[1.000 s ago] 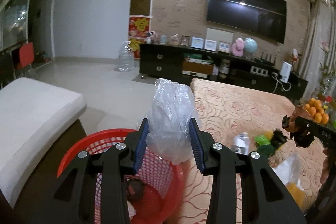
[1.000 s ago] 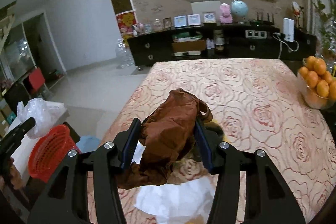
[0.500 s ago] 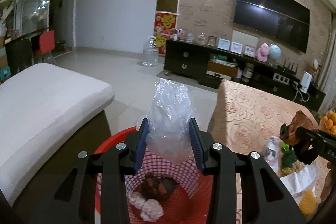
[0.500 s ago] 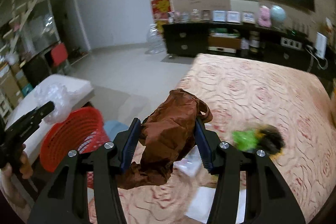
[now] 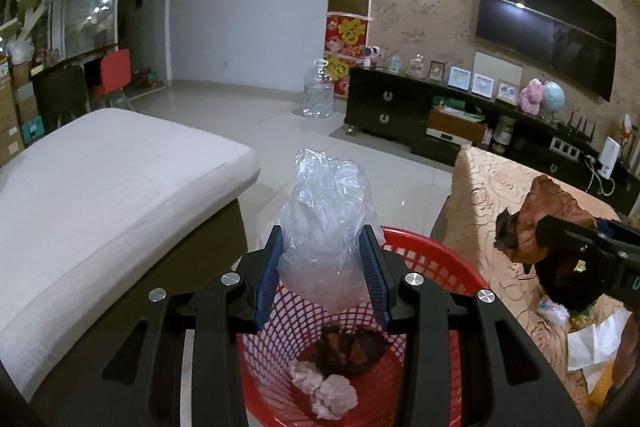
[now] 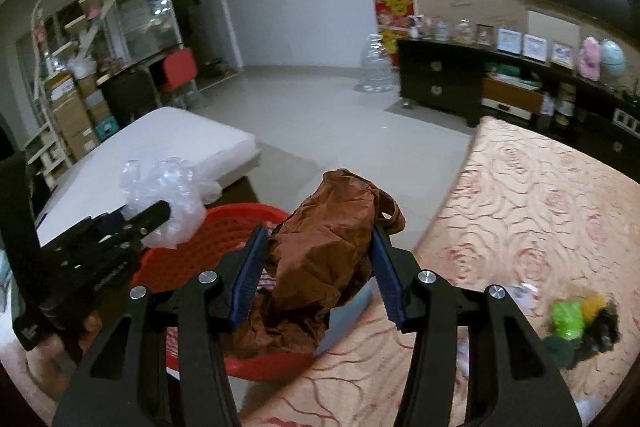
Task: Collect trash
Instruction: 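Carry both items over the wastebasket and open both grippers, then move both tools back toward the remaining trash on the table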
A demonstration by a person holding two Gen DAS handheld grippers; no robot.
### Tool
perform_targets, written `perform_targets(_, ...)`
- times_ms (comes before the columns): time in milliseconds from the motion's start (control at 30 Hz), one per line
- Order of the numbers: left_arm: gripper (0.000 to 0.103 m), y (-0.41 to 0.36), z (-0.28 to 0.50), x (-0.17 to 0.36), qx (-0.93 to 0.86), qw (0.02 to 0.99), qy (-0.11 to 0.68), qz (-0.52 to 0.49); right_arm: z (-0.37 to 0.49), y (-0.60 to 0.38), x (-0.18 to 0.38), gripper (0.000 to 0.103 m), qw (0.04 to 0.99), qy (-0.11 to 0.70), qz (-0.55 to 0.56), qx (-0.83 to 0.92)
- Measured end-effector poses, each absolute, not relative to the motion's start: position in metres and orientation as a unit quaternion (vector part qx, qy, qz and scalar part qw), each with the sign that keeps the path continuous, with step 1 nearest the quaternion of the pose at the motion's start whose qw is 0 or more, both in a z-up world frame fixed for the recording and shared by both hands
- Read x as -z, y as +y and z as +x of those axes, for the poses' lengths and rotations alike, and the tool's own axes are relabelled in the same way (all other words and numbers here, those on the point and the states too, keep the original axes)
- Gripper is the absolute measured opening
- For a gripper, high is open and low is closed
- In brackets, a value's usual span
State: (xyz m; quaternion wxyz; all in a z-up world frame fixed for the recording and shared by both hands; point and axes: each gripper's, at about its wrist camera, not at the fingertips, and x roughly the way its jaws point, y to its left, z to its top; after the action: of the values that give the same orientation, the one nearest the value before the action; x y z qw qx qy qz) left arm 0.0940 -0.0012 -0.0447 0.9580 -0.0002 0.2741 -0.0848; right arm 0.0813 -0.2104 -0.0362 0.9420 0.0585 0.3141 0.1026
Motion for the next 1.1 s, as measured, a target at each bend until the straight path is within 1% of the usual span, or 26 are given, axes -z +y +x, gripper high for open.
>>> perform_targets(467, 0.037, 0.001, 0.103, 0.054, 0.073, 0.950, 0.303, 0.008, 0.097, -0.184, 0.060, 0.050, 0.923, 0.350, 0.068, -0.143)
perform_targets(633, 0.038, 0.002, 0.103, 0.056, 0.074, 0.949, 0.307, 0.009, 0.097, -0.175, 0.062, 0.054, 0.921, 0.353, 0.062, -0.155)
perform_targets(667, 0.039, 0.002, 0.103, 0.056, 0.075, 0.949, 0.307, 0.007, 0.097, -0.174, 0.062, 0.056, 0.920, 0.353, 0.061, -0.158)
perform_targets(733, 0.047, 0.005, 0.103, 0.056, 0.075, 0.948, 0.309, 0.001, 0.097, -0.172, 0.063, 0.063, 0.919, 0.354, 0.061, -0.162)
perform_targets(800, 0.051, 0.007, 0.104, 0.056, 0.075, 0.948, 0.310, -0.005, 0.096, -0.172, 0.063, 0.068, 0.918, 0.354, 0.063, -0.165)
perform_targets(833, 0.056, 0.008, 0.104, 0.056, 0.074, 0.948, 0.310, -0.007, 0.096, -0.173, 0.062, 0.069, 0.919, 0.353, 0.062, -0.163)
perform_targets(933, 0.065, 0.011, 0.103, 0.055, 0.074, 0.949, 0.306, -0.014, 0.095, -0.177, 0.060, 0.070, 0.920, 0.352, 0.069, -0.161)
perform_targets(1100, 0.072, 0.012, 0.100, 0.053, 0.073, 0.952, 0.296, -0.021, 0.090, -0.188, 0.055, 0.070, 0.924, 0.343, 0.075, -0.148)
